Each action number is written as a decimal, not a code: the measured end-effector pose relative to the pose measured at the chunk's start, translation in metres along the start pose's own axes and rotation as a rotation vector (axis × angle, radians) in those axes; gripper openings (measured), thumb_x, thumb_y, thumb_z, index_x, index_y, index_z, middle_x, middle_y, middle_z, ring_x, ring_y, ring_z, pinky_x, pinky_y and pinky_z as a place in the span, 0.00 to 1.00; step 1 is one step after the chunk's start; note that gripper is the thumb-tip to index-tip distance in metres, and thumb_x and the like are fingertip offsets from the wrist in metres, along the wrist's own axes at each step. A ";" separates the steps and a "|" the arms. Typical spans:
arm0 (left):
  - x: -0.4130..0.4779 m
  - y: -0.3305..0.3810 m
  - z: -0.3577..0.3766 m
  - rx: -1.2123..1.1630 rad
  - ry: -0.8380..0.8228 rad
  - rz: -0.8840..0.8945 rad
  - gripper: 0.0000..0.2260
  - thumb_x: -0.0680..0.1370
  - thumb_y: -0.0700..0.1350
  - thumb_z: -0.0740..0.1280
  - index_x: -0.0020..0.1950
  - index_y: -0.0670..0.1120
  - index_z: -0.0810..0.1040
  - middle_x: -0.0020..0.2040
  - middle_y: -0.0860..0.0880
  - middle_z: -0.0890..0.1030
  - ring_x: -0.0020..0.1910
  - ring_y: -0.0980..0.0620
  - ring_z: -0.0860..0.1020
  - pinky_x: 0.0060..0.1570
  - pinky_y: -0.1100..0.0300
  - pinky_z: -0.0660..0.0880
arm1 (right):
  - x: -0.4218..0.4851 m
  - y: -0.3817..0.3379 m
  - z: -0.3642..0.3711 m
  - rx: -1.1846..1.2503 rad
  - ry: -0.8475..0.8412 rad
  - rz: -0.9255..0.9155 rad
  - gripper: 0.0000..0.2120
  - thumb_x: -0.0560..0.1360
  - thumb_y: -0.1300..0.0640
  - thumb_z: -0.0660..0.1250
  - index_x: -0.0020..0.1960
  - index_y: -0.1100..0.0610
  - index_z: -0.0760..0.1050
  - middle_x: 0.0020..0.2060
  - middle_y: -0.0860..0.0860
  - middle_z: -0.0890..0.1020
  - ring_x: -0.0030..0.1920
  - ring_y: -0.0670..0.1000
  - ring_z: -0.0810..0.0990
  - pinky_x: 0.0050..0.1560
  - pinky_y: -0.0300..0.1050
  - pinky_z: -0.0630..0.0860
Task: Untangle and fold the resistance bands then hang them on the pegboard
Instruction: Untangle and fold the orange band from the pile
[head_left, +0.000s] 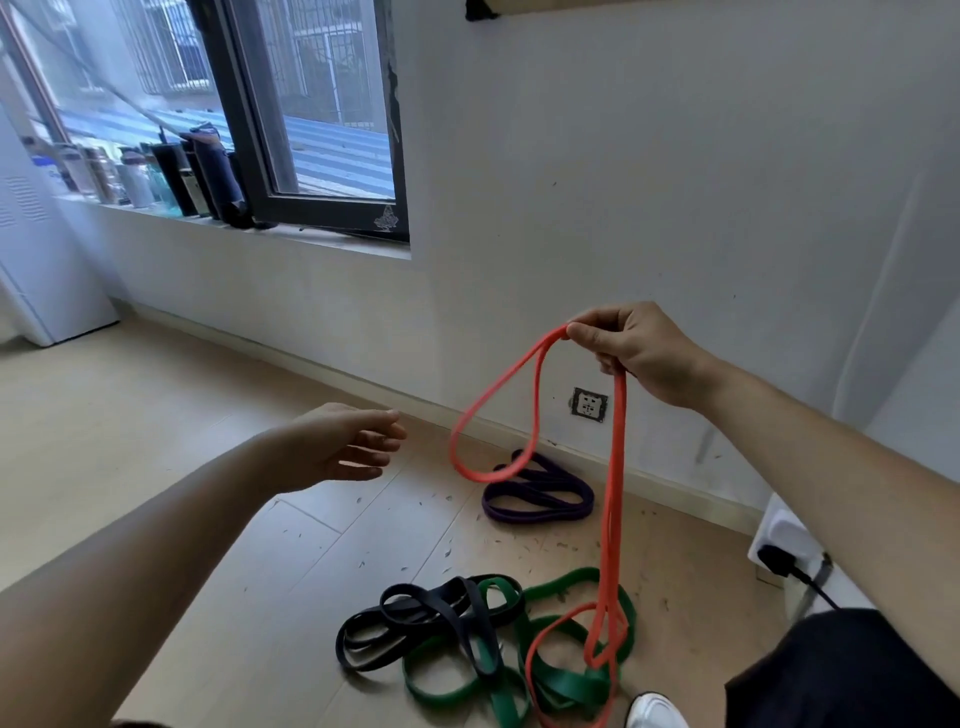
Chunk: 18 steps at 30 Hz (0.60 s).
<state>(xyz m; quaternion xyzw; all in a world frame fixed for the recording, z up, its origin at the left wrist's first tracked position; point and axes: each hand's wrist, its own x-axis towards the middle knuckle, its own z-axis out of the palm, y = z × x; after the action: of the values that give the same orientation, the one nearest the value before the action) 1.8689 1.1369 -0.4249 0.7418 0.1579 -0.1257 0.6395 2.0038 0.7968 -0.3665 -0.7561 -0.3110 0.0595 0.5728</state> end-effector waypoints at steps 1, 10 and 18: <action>0.000 0.001 0.004 0.051 0.025 0.041 0.17 0.77 0.51 0.71 0.59 0.40 0.83 0.54 0.41 0.85 0.52 0.44 0.84 0.61 0.48 0.80 | -0.001 -0.004 0.005 -0.023 -0.019 -0.004 0.09 0.79 0.59 0.70 0.53 0.64 0.84 0.30 0.49 0.76 0.31 0.47 0.69 0.33 0.43 0.68; -0.010 0.042 0.085 0.209 -0.011 0.469 0.20 0.81 0.52 0.68 0.72 0.50 0.74 0.64 0.51 0.80 0.63 0.53 0.79 0.63 0.55 0.77 | -0.006 -0.025 0.030 -0.260 -0.167 -0.034 0.08 0.79 0.55 0.71 0.52 0.58 0.85 0.36 0.47 0.84 0.33 0.42 0.76 0.34 0.37 0.72; -0.013 0.054 0.104 0.344 0.014 0.604 0.11 0.82 0.47 0.66 0.56 0.42 0.83 0.43 0.47 0.83 0.43 0.53 0.82 0.51 0.57 0.80 | -0.011 -0.034 0.041 -0.280 -0.310 -0.044 0.08 0.79 0.58 0.70 0.53 0.61 0.84 0.33 0.47 0.82 0.32 0.44 0.78 0.34 0.36 0.76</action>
<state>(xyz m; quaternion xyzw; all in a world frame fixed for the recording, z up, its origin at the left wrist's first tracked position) 1.8803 1.0263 -0.3867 0.8528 -0.0878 0.0497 0.5124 1.9635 0.8297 -0.3527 -0.8031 -0.4171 0.1189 0.4086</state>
